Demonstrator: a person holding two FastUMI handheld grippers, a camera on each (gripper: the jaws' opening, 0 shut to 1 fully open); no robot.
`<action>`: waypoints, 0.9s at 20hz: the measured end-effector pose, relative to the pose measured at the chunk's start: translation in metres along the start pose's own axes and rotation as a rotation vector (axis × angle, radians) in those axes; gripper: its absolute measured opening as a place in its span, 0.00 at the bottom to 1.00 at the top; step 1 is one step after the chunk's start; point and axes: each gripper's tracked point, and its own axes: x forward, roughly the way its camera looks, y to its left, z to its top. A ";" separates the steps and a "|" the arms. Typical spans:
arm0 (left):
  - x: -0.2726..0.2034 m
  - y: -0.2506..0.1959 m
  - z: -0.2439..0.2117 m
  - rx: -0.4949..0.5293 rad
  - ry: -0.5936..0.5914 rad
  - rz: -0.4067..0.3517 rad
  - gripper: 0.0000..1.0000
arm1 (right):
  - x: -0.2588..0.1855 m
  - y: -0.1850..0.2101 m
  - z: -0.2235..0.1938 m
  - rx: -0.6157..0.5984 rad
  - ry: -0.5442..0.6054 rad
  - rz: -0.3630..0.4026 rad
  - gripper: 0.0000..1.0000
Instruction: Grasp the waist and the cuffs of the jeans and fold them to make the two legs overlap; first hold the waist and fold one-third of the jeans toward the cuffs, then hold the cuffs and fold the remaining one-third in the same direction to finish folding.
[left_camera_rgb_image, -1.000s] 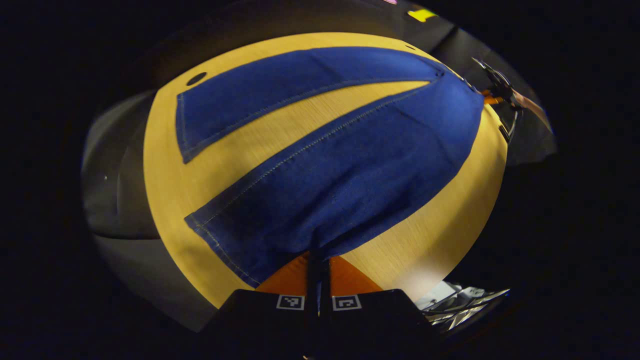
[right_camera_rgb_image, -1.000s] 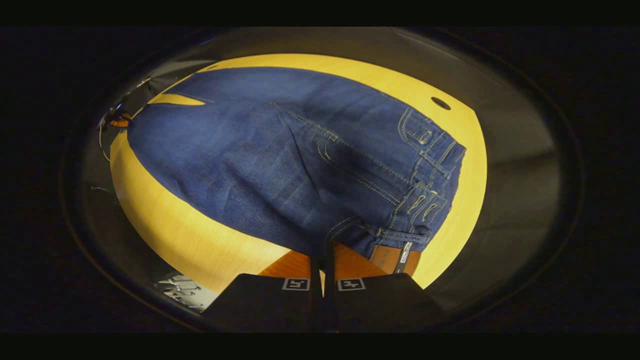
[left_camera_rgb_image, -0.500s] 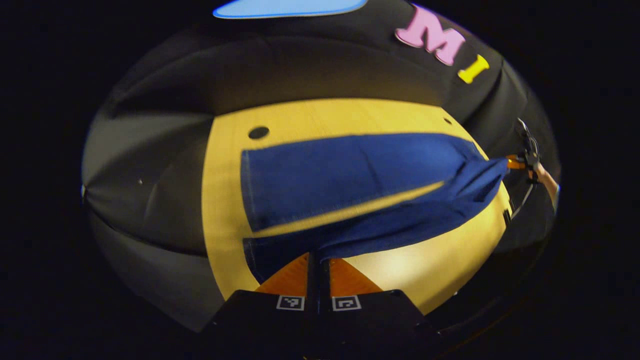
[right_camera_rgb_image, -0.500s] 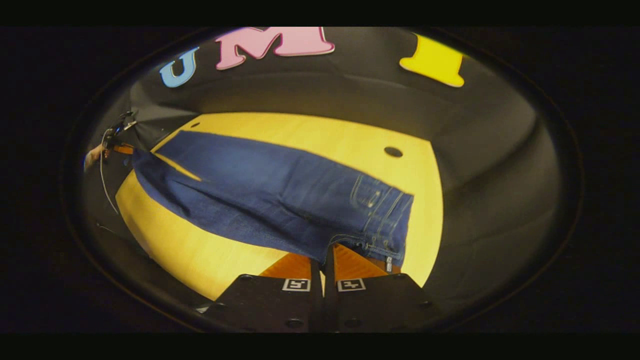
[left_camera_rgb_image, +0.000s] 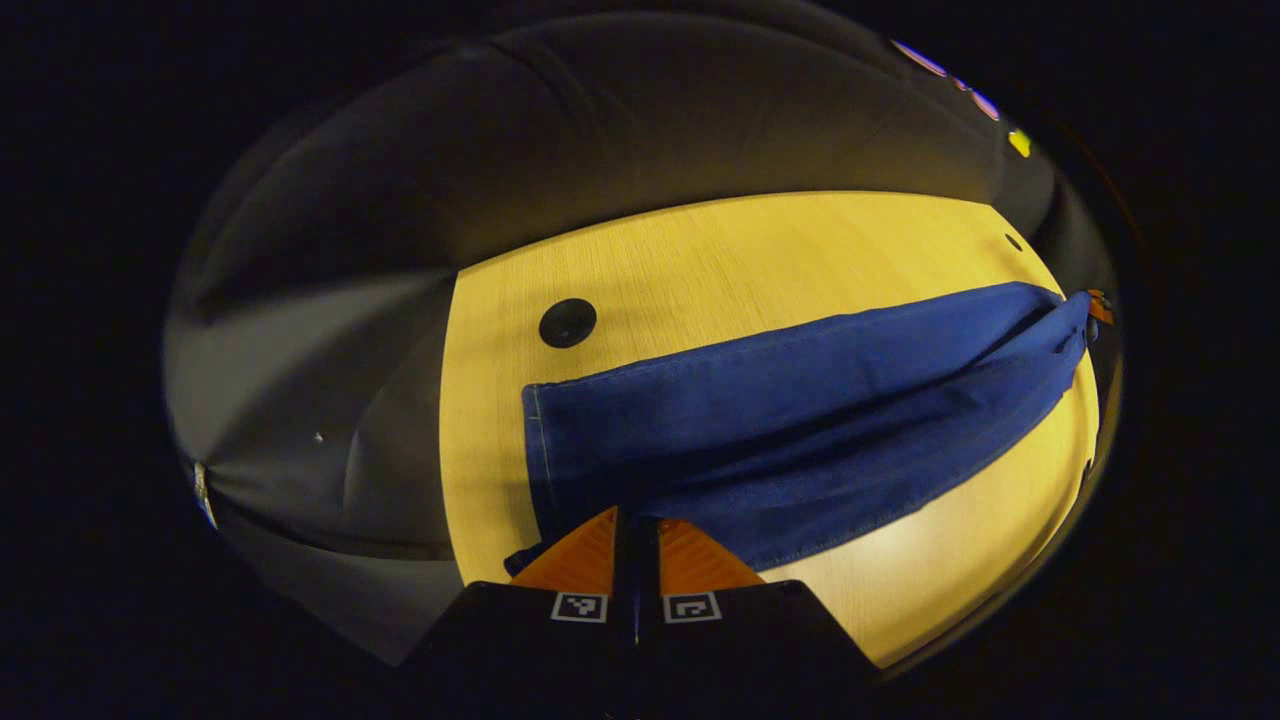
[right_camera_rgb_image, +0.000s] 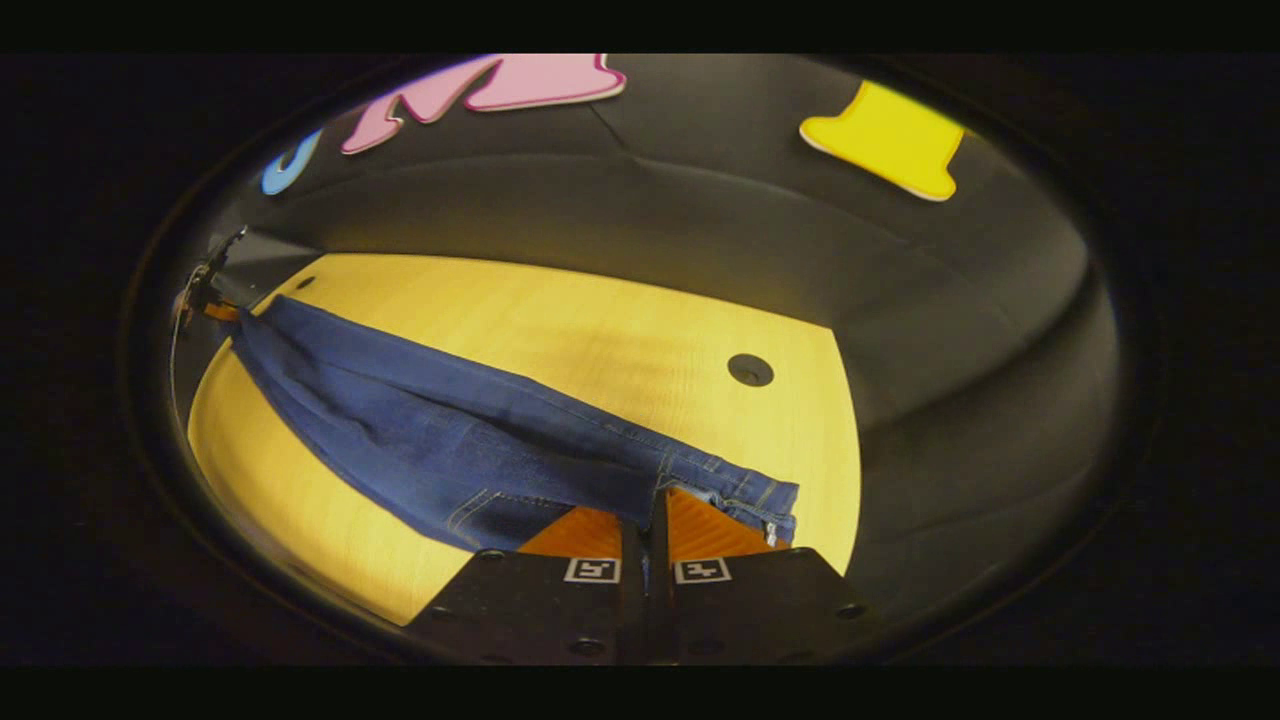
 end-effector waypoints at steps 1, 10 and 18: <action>0.005 0.001 0.002 0.006 0.008 0.012 0.06 | 0.016 -0.001 0.000 0.007 0.009 -0.017 0.00; 0.025 0.056 0.028 -0.024 -0.070 0.197 0.83 | 0.069 -0.004 0.012 0.170 0.024 -0.039 0.61; -0.022 0.049 0.054 -0.109 -0.273 0.209 0.98 | 0.002 -0.037 0.036 0.134 -0.102 -0.116 0.98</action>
